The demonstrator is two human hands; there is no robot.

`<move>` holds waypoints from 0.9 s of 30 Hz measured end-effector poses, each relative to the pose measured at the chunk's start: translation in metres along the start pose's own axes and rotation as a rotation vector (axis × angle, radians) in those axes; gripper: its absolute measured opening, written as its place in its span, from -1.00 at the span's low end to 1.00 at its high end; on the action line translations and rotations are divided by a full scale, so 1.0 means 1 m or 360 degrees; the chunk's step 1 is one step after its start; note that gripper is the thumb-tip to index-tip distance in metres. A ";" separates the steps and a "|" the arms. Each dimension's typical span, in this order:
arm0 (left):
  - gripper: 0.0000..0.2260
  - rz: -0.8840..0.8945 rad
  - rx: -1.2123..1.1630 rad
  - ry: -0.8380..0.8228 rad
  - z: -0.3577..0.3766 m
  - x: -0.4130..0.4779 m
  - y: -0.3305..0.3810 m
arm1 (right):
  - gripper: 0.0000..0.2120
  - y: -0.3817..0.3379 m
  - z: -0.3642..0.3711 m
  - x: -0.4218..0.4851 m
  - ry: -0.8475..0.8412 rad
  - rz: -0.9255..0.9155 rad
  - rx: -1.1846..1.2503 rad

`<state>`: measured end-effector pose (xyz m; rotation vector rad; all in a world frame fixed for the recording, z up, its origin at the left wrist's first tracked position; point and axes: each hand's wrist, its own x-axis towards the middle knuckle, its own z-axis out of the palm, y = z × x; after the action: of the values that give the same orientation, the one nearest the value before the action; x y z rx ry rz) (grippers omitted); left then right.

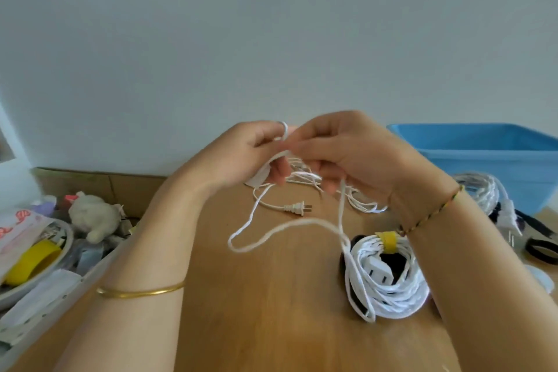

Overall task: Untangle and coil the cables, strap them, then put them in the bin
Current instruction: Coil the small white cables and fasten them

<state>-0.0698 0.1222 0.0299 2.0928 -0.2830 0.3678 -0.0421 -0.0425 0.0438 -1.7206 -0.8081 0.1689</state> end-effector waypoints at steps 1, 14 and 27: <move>-0.78 -0.0047 -0.0114 -0.0100 0.001 -0.001 0.002 | -0.92 0.000 -0.005 0.000 0.0110 -0.0064 0.0020; -0.65 0.0089 -0.2321 -0.0746 -0.012 0.007 0.011 | -0.92 0.026 0.020 0.011 0.0091 -0.0124 0.0633; -0.75 0.0262 0.0274 0.0651 -0.012 0.010 -0.015 | -0.94 0.010 0.014 0.005 -0.0080 -0.0116 -0.0500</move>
<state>-0.0567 0.1396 0.0274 2.1069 -0.1837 0.9322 -0.0409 -0.0295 0.0318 -1.9832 -0.9725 0.0362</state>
